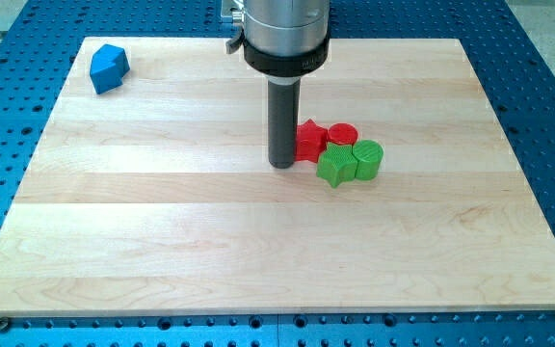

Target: Slightly move the red star to the right

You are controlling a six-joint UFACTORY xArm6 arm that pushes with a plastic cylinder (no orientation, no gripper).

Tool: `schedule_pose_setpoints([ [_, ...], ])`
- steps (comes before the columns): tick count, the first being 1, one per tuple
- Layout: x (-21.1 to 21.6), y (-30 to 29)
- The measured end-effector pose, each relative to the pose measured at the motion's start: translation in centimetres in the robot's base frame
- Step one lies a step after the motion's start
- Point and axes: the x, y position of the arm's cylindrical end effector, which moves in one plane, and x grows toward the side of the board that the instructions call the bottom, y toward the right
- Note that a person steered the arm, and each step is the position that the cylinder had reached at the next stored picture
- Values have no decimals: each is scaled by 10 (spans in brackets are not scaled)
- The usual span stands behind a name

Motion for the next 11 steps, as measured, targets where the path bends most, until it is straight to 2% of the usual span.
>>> schedule_pose_setpoints([
  [2,-13,-37],
  [9,-5,-6],
  [11,-23,-11],
])
